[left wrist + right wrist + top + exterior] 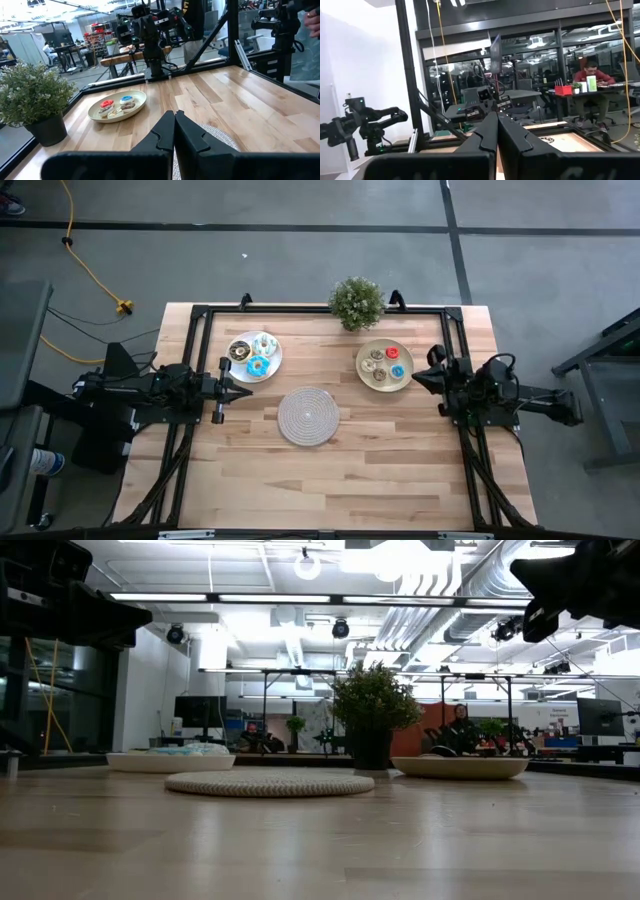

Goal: Pick & Place donuts
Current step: Return to Home Position

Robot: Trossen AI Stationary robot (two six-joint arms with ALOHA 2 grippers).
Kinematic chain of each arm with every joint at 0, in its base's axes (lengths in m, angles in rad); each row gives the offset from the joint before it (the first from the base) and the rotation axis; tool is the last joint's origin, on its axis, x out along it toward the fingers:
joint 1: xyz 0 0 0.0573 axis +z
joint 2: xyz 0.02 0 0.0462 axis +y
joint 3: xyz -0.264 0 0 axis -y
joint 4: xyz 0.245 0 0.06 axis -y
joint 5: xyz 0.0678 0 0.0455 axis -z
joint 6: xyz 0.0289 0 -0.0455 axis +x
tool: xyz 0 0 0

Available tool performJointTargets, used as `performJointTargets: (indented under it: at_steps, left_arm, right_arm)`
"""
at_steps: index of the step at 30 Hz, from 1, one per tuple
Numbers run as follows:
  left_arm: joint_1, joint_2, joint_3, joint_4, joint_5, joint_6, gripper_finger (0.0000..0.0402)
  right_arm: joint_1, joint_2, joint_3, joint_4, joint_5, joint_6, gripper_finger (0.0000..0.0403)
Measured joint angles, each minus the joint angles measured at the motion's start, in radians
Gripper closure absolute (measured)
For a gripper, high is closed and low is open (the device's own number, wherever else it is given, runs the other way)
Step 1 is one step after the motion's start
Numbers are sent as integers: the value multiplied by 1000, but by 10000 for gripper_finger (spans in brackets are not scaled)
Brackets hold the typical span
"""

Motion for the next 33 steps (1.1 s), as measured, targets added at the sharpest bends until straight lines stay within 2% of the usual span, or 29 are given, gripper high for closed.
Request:
performJointTargets:
  at_steps: [10, 27, 33]
  left_arm:
    - [0, 0, 0, 0, 0, 0, 401]
    - [0, 0, 0, 0, 0, 0, 401]
    - [0, 0, 0, 0, 0, 0, 401]
  right_arm:
    - [31, 0, 0, -69, -42, 9, 403]
    - [83, 0, -1, -276, 4, 4, 403]
    - [79, 1, -1, -285, 14, -2, 403]
